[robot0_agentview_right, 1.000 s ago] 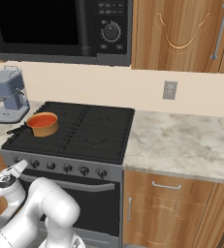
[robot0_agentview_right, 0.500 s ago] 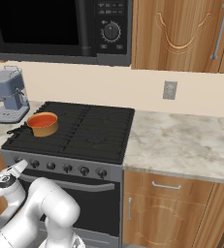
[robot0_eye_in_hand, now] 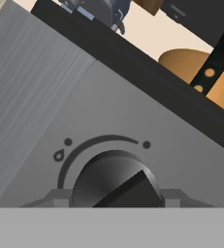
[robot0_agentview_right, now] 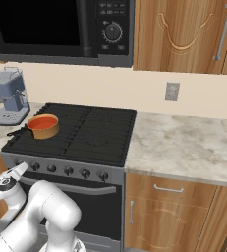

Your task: Wait until the marinara sauce is simmered to a deep red color and then turn off the stove.

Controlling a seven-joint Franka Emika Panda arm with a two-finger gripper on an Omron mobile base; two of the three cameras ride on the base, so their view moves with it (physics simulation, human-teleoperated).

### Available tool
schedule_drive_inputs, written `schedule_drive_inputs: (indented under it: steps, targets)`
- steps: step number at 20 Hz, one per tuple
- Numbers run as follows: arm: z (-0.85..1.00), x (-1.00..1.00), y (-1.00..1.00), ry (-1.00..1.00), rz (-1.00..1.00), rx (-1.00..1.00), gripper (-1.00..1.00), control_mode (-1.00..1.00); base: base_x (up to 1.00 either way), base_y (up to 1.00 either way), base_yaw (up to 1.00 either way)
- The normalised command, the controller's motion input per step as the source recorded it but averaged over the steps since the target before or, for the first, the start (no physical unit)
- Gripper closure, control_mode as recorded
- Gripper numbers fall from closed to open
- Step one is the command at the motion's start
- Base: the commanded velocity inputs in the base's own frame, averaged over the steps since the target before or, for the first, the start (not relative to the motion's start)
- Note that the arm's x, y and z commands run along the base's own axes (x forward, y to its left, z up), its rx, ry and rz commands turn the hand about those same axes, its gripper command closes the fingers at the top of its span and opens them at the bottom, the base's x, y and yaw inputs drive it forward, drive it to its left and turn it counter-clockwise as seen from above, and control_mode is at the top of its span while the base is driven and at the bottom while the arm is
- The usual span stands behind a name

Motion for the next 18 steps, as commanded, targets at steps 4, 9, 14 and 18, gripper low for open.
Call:
schedule_drive_inputs:
  steps: [4,9,14,18]
  targets:
    - [0.00,0.00,0.00,0.00,0.00,0.00,1.00,-1.00,0.00,0.00,0.00]
    - [0.00,0.00,0.00,0.00,0.00,0.00,1.00,-1.00,0.00,0.00,0.00]
    - [0.00,0.00,0.00,0.00,0.00,0.00,1.00,-1.00,0.00,0.00,0.00]
    - [0.00,0.00,0.00,0.00,0.00,0.00,1.00,-1.00,0.00,0.00,0.00]
